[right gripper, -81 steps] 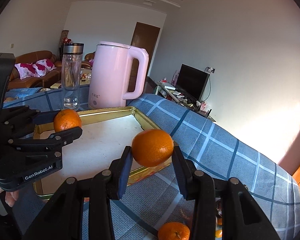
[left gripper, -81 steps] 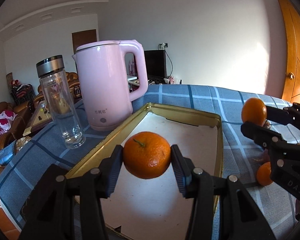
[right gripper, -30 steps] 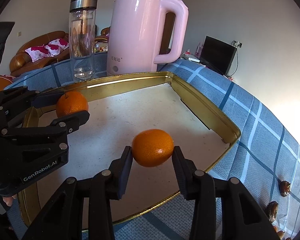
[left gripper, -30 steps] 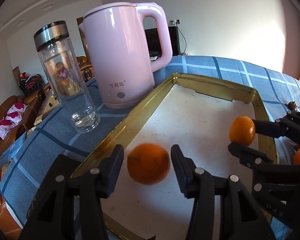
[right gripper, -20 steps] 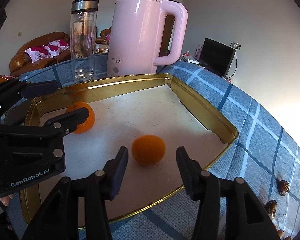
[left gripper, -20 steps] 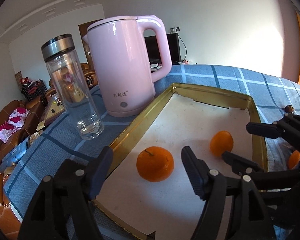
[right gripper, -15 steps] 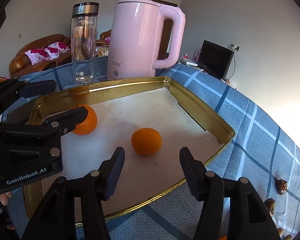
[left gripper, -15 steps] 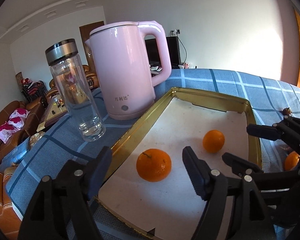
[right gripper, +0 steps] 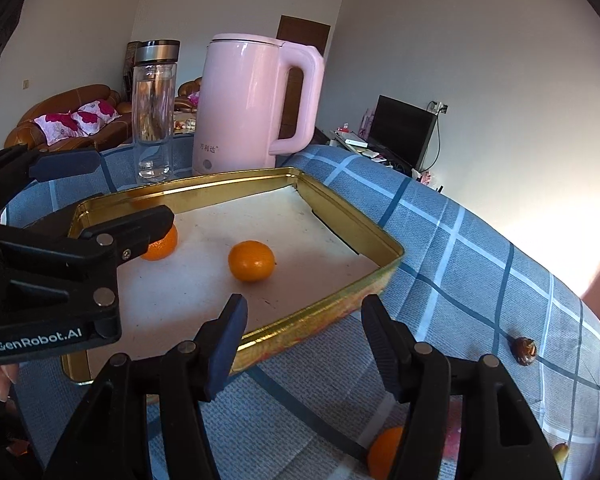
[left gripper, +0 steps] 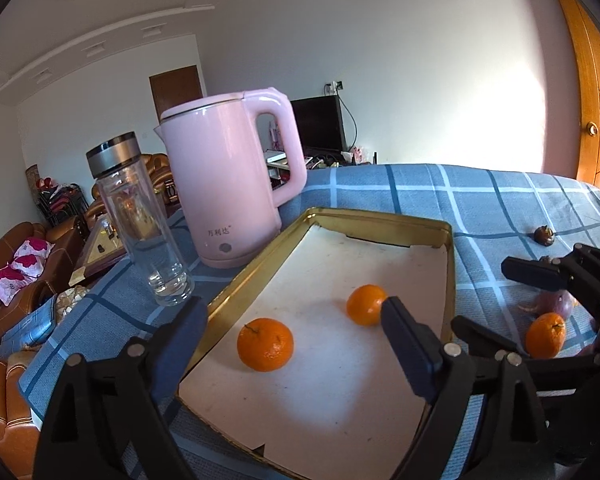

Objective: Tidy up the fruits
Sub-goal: 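Move both tools back toward the remaining fruits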

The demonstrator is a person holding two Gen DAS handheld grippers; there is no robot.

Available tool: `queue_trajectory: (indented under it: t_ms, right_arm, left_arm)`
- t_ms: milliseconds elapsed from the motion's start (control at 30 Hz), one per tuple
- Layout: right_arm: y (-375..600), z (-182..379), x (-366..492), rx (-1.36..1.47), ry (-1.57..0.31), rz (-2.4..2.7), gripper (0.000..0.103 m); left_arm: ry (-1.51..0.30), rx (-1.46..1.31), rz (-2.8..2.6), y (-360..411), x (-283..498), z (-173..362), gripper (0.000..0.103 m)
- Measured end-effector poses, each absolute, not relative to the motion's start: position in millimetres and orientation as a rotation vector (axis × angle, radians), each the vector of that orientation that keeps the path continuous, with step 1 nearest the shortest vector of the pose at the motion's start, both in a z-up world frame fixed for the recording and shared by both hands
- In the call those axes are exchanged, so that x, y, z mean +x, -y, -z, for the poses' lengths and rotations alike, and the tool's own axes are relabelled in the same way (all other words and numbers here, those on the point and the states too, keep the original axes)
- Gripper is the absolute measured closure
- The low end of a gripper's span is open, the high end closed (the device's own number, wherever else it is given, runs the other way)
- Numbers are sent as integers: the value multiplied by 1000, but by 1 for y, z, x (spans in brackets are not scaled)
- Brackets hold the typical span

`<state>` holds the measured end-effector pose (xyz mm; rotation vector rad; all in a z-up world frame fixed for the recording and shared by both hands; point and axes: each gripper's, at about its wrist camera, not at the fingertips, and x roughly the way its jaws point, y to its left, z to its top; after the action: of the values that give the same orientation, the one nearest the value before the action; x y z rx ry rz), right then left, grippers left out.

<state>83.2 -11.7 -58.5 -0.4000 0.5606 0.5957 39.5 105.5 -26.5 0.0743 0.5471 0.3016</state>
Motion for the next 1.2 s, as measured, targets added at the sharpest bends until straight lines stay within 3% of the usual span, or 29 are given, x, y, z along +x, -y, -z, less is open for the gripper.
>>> queue_trajectory:
  t_ms: [467,1200]
  right_arm:
    - [85,47,63,-329,-527,-474,35]
    - [245,58,61,-80,-590,-191,35]
  left_arm:
    - [-517,150,-203,-34,37,24,5]
    - [-574,259,-76,44,46,54,5]
